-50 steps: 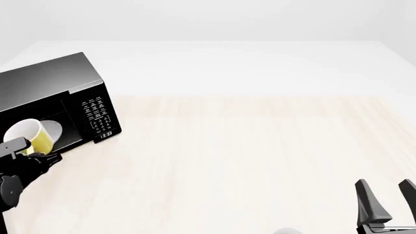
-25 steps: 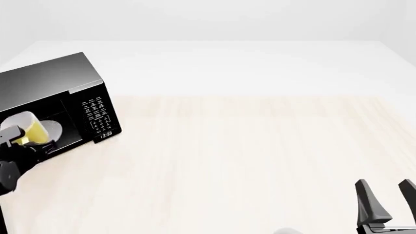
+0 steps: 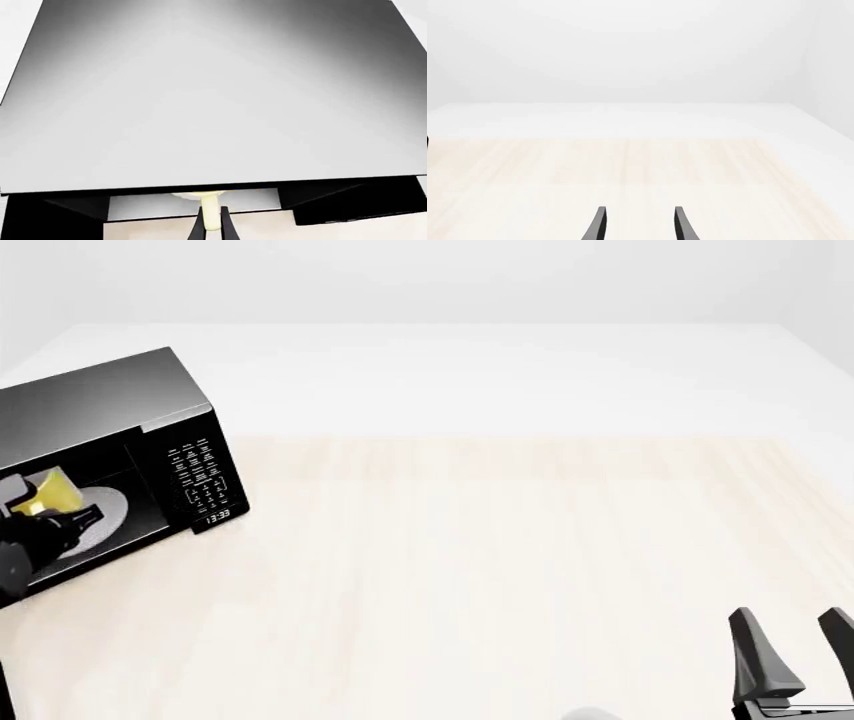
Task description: Put the yellow and white mug in the microwave and close it.
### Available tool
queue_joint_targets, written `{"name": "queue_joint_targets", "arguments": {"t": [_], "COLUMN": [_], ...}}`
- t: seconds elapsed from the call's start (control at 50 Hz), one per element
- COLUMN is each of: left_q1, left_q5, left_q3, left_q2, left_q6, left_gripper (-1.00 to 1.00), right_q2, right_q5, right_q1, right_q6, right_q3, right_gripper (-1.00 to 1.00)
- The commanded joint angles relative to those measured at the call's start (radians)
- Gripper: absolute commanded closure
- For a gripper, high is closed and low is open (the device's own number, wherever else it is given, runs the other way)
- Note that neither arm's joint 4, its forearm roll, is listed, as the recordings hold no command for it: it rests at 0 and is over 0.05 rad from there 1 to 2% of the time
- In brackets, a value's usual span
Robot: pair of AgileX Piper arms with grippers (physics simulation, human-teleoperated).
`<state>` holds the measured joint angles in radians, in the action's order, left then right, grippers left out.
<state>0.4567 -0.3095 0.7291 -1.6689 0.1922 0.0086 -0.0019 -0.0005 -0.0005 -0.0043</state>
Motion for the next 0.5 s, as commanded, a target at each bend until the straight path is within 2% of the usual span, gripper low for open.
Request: {"name": "queue_joint_targets", "arguments": {"t": [0.02, 0.5], "left_q1": [0.013, 0.039], "left_q5": [0.008, 0.007], "left_q3": [0.069, 0.131], "left_q2": [-0.056, -0.147], "left_q6": [-0.001, -0.016], "left_gripper": [1.0, 1.0], "right_q2": [0.0, 0.0], "right_q5": [0.0, 0.0], "right_q1": [0.0, 0.0], "right_q6": [0.0, 0.0], "right_q3": [0.0, 0.0], "right_gripper": [-1.0, -1.0]}}
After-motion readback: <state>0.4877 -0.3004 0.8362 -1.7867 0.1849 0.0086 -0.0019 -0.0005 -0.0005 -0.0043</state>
